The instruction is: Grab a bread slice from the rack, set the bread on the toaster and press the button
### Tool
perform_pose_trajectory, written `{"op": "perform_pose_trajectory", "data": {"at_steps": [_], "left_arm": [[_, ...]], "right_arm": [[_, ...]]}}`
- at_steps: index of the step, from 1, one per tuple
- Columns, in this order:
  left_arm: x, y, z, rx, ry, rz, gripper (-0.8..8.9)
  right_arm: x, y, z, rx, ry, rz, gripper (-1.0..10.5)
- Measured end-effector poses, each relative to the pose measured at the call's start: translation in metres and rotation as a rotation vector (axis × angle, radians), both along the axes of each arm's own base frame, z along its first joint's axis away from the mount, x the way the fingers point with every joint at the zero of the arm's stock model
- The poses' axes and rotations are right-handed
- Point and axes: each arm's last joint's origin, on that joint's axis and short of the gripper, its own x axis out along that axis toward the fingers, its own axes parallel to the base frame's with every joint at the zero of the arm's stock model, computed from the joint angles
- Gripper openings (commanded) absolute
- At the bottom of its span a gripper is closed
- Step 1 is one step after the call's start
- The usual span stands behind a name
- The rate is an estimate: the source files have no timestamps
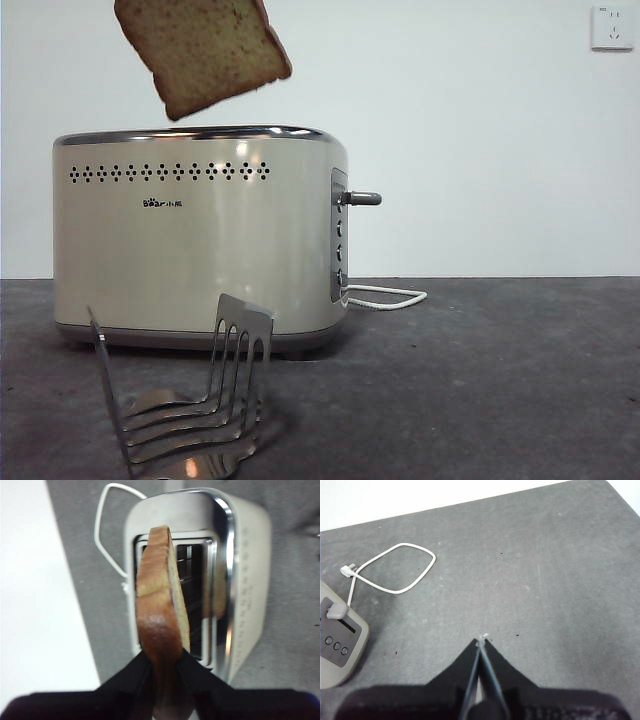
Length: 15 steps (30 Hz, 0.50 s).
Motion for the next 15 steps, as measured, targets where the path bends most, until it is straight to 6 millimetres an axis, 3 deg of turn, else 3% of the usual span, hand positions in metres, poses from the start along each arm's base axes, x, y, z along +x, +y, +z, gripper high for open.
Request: {"op": "perform_pose_trajectory", "data": {"at_steps": [4,15], "left_arm": [[0.003,-0.002,-0.014,0.054,0.033,0.008,-0.13],[0.008,0.004,-0.015,0.067,0.029,0.031,-0.13]], "right_arm": [[0.0,0.0,0.0,-0.001,0.001,0.001,-0.1],[0.0,0.0,0.0,-0.003,0.002,0.002,-0.1]]}}
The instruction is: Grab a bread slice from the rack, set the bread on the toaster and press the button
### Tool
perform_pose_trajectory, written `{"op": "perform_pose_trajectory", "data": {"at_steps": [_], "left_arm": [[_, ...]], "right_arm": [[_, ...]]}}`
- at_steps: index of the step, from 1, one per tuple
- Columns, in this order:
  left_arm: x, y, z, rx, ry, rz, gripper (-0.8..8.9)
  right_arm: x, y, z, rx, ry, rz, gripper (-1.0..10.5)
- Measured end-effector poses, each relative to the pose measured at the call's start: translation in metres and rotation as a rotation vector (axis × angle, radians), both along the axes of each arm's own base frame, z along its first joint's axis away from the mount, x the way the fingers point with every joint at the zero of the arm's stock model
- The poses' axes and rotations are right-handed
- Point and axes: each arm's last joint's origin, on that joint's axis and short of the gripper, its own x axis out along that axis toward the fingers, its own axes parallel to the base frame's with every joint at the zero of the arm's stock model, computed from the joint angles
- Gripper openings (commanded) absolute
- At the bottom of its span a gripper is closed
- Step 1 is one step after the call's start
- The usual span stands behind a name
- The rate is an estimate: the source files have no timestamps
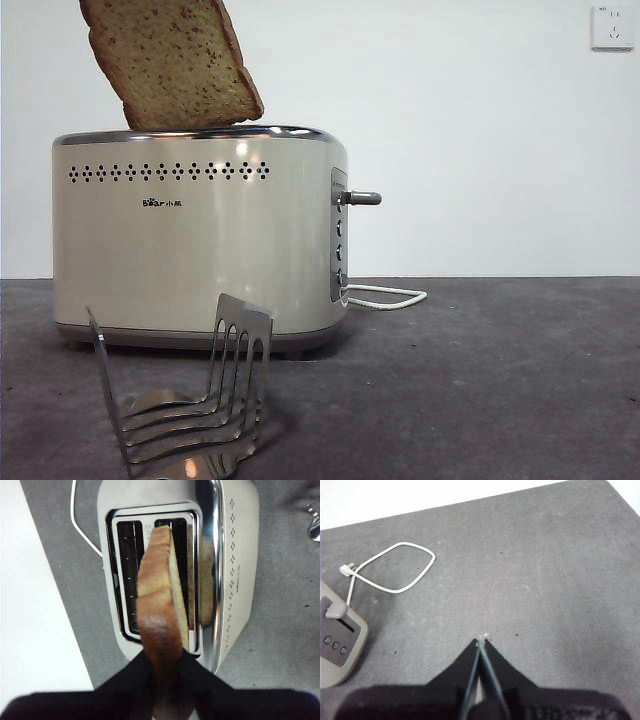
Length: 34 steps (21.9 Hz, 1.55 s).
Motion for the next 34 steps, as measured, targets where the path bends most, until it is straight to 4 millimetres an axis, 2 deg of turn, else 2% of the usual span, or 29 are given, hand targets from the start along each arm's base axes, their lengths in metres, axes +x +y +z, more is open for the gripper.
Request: {"op": "perform_pose_trajectory", "data": {"at_steps": [12,22,25,30,32,34], "left_arm": [[0.031,-0.022,-0.032,0.143,0.065,-0.023,-0.09],[0.055,-0.041,-0.057,0.152,0.089,-0.03,0.09],[0.062,-0.046,-0.058,0.105,0.049,-0.004,2.07],[0.061,-0.046,-0.058,0.104,0.056,0.003,2.54],[0.062,-0.045,-0.058,0.096,0.06,0.02,4.3],[0.061,-0.044,-0.055,0.078,0.053,0.03,4.69]], "right_arm": [[-0.001,0.0,-0.002,-0.012,0.02,0.008,-0.1],[-0.001,0.0,-0.002,-0.019,0.02,0.011,-0.1],[-0.001,0.0,-0.002,-0.021,0.021,0.013,-0.1],[-0.001,0.0,-0.002,-0.022,0.023,0.013,-0.1],[-0.001,0.0,-0.002,-0.022,0.023,0.013,-0.1],[-0.001,0.0,-0.002,-0.022,0.023,0.013,-0.1]]}}
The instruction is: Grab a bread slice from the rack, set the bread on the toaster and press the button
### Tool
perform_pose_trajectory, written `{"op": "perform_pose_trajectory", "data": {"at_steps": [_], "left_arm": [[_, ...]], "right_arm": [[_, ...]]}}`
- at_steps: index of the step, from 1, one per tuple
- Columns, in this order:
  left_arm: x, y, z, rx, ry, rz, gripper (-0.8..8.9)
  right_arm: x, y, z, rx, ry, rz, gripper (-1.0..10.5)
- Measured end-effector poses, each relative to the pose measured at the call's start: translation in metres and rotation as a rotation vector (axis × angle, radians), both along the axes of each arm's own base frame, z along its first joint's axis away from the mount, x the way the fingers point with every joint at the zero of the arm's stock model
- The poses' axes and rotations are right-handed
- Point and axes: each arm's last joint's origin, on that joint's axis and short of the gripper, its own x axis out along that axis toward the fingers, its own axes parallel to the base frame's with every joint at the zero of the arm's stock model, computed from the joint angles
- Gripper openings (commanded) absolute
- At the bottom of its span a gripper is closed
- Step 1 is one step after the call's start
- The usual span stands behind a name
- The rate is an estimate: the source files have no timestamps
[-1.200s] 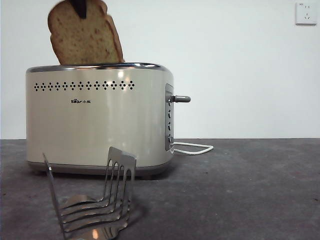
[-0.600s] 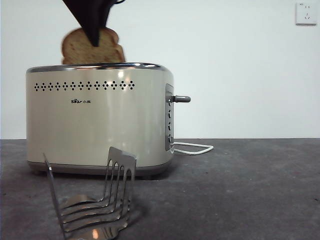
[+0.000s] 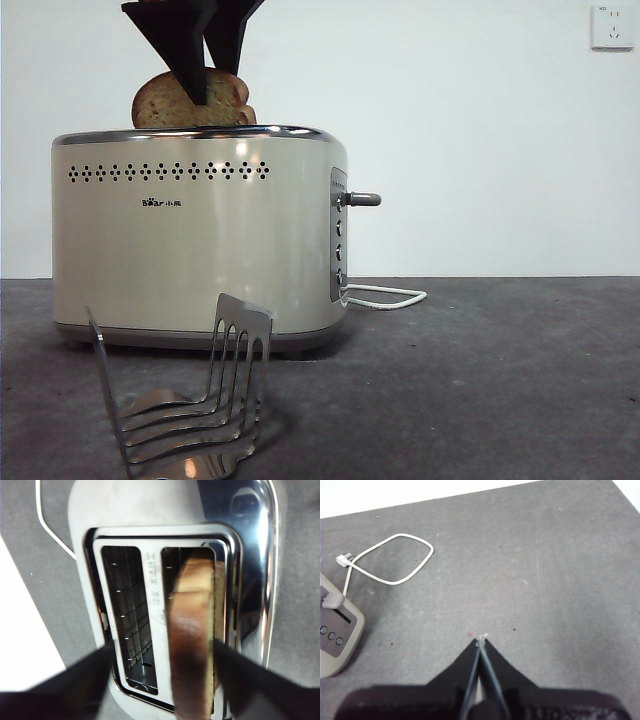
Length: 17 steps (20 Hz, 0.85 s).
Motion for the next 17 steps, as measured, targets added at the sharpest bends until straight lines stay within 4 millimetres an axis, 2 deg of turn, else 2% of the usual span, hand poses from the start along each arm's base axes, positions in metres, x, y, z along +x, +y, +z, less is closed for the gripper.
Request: {"op": "perform_pose_trajectory", "data": {"at_steps": [3,6,7,8,10,11,17], "left_arm": [[-0.015,0.011,0.024,-0.081,-0.069,0.024,4.69],[-0.049,0.037,0.063,-0.221,-0.175,0.084,4.67],[-0.064,0.048,0.078,-0.302,-0.216,0.122,4.4],[-0.075,0.056,0.089,-0.387,-0.242,0.154,3.47],[-0.101,0.071,0.107,-0.619,-0.223,0.24,0.3],[-0.109,0.076,0.11,-0.682,-0.198,0.276,-0.25],[-0.146,0.101,0.117,-0.947,-0.014,0.533,-0.05]], "right_arm": [[0.002,0.0,0.0,0.0,0.008,0.0,0.0],[0.011,0.0,-0.004,0.01,0.057,-0.005,0.0],[0.016,0.0,-0.007,0.033,0.097,0.0,0.0],[0.022,0.001,-0.008,0.06,0.113,0.028,0.0],[0.041,0.005,-0.008,0.16,0.123,0.17,0.0],[0.048,0.006,-0.009,0.193,0.122,0.219,0.0],[0.107,0.012,-0.018,0.417,0.135,0.45,-0.1]]}}
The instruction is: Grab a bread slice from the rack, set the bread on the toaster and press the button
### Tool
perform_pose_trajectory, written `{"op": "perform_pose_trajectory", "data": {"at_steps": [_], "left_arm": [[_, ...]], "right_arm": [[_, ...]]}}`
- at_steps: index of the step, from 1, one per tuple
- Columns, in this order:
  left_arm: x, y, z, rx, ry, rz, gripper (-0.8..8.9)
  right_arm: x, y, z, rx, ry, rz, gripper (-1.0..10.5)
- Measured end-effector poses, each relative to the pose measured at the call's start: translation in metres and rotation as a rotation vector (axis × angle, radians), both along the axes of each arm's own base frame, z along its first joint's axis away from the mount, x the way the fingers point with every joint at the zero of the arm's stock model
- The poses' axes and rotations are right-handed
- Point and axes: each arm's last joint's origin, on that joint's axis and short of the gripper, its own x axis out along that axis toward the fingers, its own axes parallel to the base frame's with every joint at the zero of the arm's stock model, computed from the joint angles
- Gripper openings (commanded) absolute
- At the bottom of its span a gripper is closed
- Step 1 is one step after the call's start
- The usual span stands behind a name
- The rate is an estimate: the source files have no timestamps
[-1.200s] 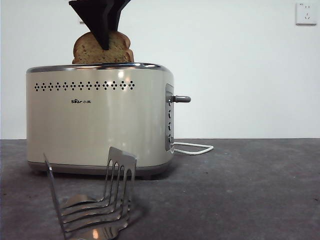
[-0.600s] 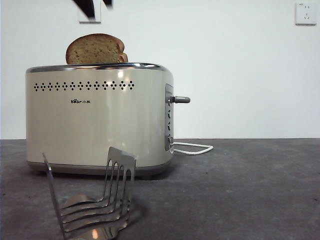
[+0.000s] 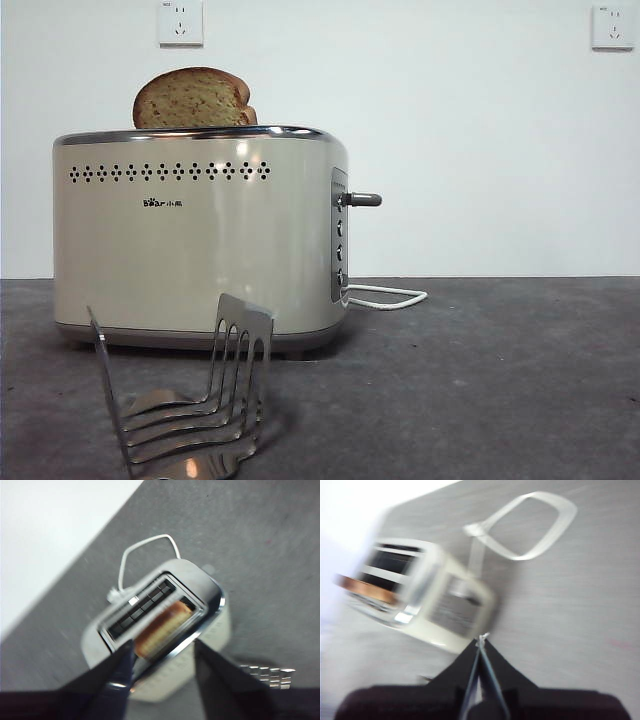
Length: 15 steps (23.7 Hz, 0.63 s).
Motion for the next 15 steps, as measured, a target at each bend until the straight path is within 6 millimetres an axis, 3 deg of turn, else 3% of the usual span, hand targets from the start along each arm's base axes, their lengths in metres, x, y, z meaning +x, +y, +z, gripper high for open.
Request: {"op": "perform_pose_trajectory", "data": {"at_steps": [5,9,15], "left_arm": [[-0.016,0.013,0.004,-0.116,0.055,0.087,-0.05],[-0.024,0.019,0.007,-0.167,0.055,0.112,-0.06],[-0.029,0.023,0.008,-0.231,0.075,0.154,-0.06]], "right_arm": [[0.056,0.005,-0.024,0.243,0.098,0.185,-0.1],[0.095,0.018,-0.052,0.319,0.193,0.224,-0.1],[0.126,0.048,-0.083,0.364,0.28,0.29,-0.1]]}}
